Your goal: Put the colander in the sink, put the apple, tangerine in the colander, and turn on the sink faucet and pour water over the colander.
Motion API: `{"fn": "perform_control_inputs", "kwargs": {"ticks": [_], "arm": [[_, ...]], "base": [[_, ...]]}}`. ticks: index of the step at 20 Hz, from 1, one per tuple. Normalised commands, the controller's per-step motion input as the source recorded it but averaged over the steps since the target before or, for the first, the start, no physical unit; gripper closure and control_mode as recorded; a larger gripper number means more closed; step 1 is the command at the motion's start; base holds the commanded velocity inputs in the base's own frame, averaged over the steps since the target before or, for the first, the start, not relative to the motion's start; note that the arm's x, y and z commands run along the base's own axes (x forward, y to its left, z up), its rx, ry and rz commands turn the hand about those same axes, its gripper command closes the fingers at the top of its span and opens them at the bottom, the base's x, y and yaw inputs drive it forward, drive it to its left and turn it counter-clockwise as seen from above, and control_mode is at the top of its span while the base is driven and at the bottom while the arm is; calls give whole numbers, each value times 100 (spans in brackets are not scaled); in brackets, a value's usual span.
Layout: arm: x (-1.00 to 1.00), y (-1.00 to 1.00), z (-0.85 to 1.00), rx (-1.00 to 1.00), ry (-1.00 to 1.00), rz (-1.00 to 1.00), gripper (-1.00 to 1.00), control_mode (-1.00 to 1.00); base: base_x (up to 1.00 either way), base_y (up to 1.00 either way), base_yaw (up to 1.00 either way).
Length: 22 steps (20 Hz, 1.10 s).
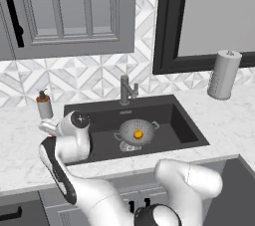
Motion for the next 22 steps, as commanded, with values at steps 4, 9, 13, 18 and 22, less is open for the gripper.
{"fn": "perform_control_inputs", "kwargs": {"ticks": [4, 9, 13, 18, 22], "arm": [[-83, -87, 90, 42, -19, -17, 100, -100], [-81, -77, 100, 37, -6, -20, 100, -100], [-58, -72, 100, 26, 10, -24, 100, -100], [-44, -75, 100, 14, 37, -21, 100, -100], [-49, -59, 100, 0, 45, -11, 100, -100]], "base": [[0, 0, 0], [0, 0, 0], [0, 0, 0], [0, 0, 0], [0, 0, 0]]}}
